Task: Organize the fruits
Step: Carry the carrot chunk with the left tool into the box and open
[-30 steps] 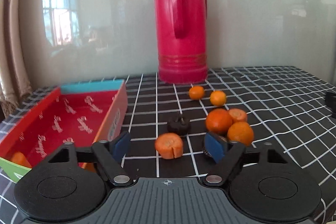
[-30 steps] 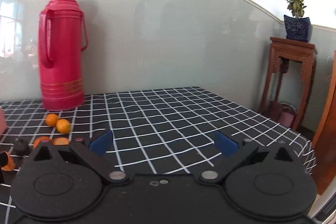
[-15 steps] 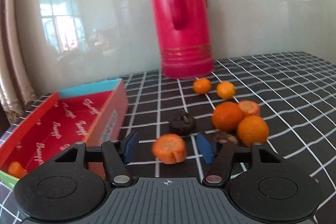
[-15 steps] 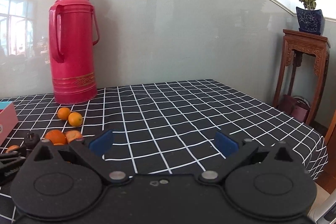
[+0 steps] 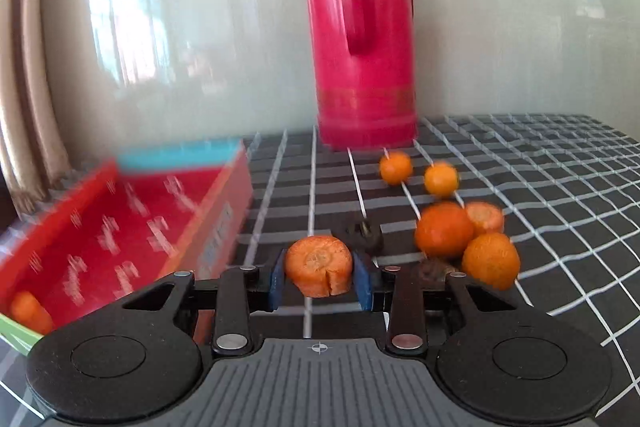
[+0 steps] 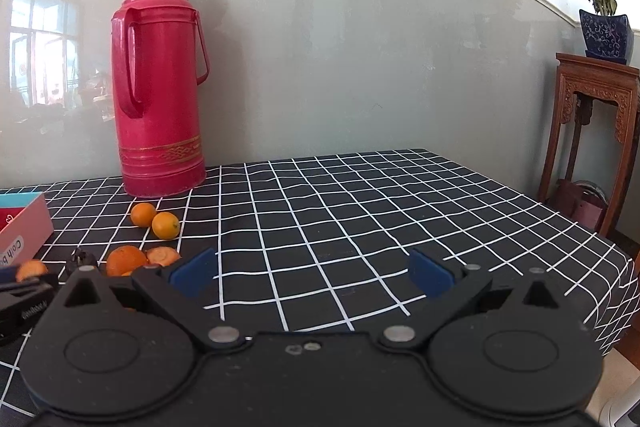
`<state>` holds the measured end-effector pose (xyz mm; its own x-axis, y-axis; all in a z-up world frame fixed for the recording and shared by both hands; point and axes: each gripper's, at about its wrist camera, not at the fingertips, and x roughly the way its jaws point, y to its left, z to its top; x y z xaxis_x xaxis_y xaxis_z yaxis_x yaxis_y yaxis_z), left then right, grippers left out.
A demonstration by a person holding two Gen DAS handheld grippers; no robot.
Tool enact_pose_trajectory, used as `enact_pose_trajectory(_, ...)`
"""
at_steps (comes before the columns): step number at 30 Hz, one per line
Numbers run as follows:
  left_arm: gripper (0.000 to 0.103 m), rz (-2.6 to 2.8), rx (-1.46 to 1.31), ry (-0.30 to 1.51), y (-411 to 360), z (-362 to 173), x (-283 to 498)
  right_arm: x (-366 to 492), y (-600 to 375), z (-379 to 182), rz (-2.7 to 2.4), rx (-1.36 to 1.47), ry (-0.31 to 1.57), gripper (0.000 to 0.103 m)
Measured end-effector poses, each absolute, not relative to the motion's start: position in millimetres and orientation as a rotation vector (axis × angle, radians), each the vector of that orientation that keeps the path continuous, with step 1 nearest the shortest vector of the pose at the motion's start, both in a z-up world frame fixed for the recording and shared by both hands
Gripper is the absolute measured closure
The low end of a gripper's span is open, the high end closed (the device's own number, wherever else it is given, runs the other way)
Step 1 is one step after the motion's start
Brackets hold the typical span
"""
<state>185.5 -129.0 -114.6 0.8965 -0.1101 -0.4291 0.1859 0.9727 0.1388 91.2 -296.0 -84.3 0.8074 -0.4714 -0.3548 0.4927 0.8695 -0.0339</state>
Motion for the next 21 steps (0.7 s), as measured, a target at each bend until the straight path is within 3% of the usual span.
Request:
enact_pose_trajectory(7,0.067,0.039,0.178,0.314,-94,-93,179,95,-289,-86,-0.497,0.055,0.373,0.006)
enact_pose_trajectory(19,0.067,0.289,0.101,0.493,-27,-94,209,105,-267,-91,-0.432,0.044,0.390,0.006)
enact_pose_trajectory(21,0.059,0.295,0.094,0.505,-24,-94,209,107,-263,-92,-0.411,0.045,0.392,0.006)
